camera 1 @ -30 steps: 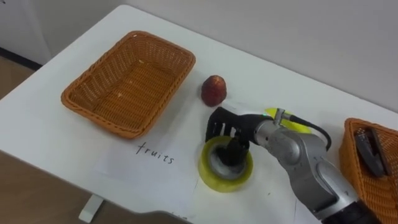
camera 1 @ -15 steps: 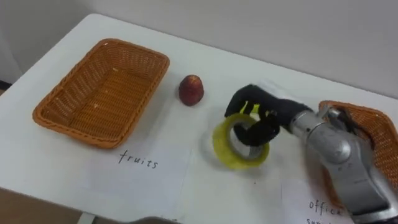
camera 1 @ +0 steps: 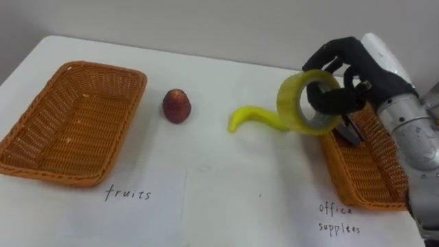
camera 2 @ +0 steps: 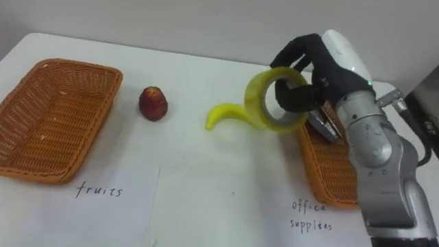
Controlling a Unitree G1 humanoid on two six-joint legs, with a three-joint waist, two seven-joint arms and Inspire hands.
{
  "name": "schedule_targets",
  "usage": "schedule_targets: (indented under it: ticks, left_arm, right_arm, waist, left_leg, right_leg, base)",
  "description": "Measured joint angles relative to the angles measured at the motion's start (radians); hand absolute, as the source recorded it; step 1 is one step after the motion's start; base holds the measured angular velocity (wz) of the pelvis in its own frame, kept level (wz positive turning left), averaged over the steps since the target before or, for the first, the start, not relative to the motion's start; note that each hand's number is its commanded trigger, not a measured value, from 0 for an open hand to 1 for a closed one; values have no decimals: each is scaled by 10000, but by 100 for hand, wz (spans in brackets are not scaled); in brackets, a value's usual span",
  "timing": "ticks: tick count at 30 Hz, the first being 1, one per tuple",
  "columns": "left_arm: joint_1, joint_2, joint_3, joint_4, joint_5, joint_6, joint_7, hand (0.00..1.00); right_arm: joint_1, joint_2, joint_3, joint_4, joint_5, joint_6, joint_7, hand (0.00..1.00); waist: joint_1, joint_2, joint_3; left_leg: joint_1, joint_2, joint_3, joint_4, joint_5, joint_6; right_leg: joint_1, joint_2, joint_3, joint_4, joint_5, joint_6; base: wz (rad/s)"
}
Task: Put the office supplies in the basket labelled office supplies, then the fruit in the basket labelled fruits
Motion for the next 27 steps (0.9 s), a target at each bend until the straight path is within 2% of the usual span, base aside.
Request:
schedule_targets:
  ticks: [3,8,10,14,18,27]
  left_arm:
    - [17,-24,5,6,0,-2,-5,0]
    - [167,-32,13,3,-10,-2,-123,0]
    - [288,-41,14,-104,-5,9,-122,0]
    - [418,-77,9,-248,-4,58,-119,0]
    - [491,-70,0,-702,-13,150,-101,0]
    - [616,-66,-21,-701,-191,192,-126,0]
  right_arm:
    - [0,-65,-173,6,258,-23,-172,100]
    - [0,-267,-426,149,919,-64,-420,100]
    - [0,-287,-569,560,1072,-64,-817,100]
    - [0,-375,-586,895,1053,-50,-1164,100]
    - [8,-665,-587,1298,1045,11,-1629,100]
    - [19,-782,-583,2561,1406,9,-1954,100]
  waist:
    - [-189,26,-3]
    - [-272,110,-11]
    - [-338,129,-60]
    - [-502,196,-75]
    - [-566,246,-97]
    - [-734,237,-80]
  left_leg:
    - [-7,0,22,1,0,0]
    - [-11,-1,74,5,-1,1]
    - [-16,1,78,5,-2,0]
    - [-27,2,107,3,-3,0]
    - [17,3,107,-6,-2,0]
    - [152,8,78,-34,-9,3]
  right_leg:
    - [8,-2,13,13,0,0]
    - [-23,7,114,38,0,0]
    - [-36,9,120,38,0,0]
    - [-56,14,141,40,0,0]
    - [-21,14,144,37,0,0]
    - [92,22,183,36,0,0]
  base:
    - [0]
    - [-3]
    - [0]
    - [-1]
    - [0]
    - [0]
